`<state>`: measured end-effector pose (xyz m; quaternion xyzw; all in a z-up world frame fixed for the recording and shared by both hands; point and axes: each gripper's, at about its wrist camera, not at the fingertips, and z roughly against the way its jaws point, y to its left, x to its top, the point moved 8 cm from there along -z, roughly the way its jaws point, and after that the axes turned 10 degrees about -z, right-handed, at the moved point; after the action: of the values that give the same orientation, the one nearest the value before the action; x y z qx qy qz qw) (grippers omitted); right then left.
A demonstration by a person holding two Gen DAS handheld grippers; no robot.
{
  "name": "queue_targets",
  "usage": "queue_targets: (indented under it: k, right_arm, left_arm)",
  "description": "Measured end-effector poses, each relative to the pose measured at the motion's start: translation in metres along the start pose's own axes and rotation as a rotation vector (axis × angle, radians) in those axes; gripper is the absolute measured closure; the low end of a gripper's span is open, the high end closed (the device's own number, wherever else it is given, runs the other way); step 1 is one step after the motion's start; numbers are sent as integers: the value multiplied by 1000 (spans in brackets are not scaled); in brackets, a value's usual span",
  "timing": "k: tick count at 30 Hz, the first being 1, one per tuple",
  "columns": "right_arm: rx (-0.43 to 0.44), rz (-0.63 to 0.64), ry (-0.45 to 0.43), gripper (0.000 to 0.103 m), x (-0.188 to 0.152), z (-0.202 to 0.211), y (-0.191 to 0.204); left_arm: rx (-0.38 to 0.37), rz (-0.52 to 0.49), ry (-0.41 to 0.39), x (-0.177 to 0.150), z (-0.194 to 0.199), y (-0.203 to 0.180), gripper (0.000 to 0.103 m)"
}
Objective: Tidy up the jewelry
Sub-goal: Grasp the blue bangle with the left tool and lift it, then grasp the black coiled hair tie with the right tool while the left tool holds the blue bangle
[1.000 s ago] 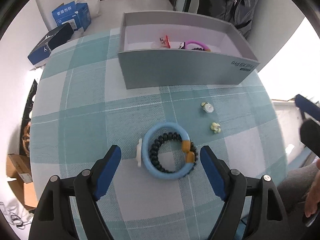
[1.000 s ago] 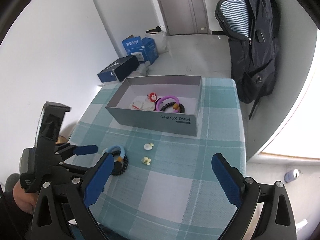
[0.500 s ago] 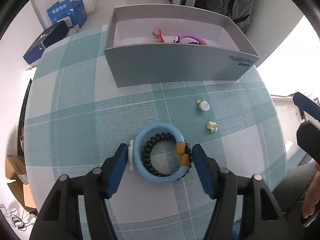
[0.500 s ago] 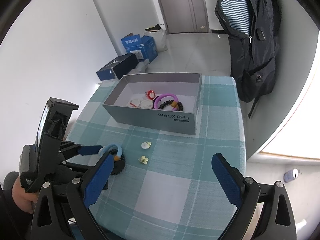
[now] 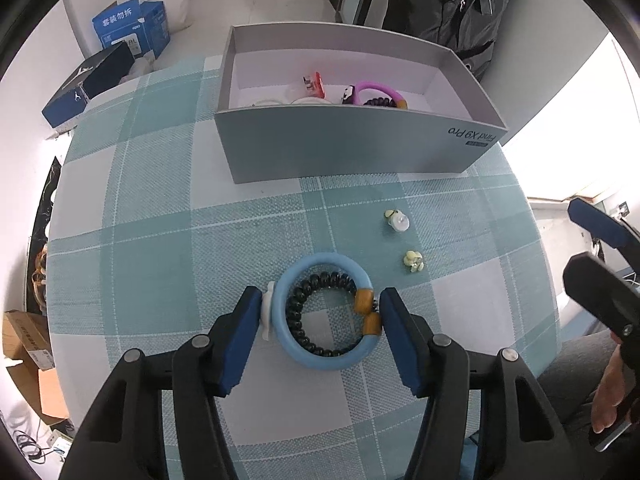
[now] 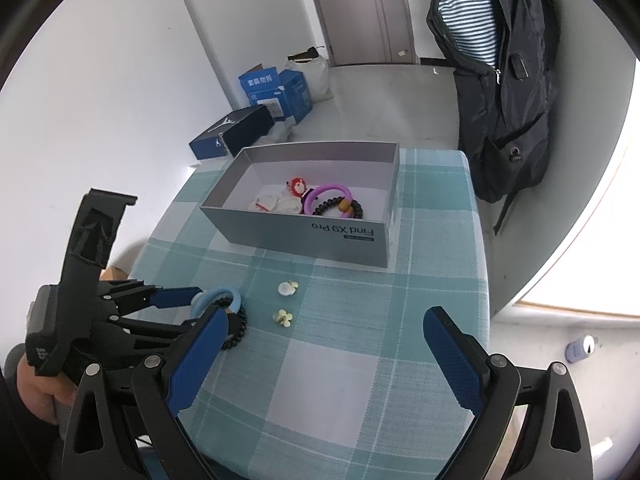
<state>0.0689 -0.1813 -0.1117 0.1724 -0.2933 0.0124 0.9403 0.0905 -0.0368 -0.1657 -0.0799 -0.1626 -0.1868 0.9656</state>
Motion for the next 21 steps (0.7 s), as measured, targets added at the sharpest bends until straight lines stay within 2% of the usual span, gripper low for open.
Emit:
queue_targets:
  k: [8,14,17,21]
  right_arm:
    - [-7,-4,4,4,-1,-2,-2]
    - [-3,-9,35,4,-6,-12,-1]
    - [10,13,48,4,-10,-17,7]
    - [39,38,80,4,-18,-27,23]
  left_arm:
    - [-18,21,-34,3,10,2,48]
    - [-30,57,-89,1,25,15,48]
    - [-23,78,-131,1,39,19,48]
    - [10,96,-225,3,70,29,48]
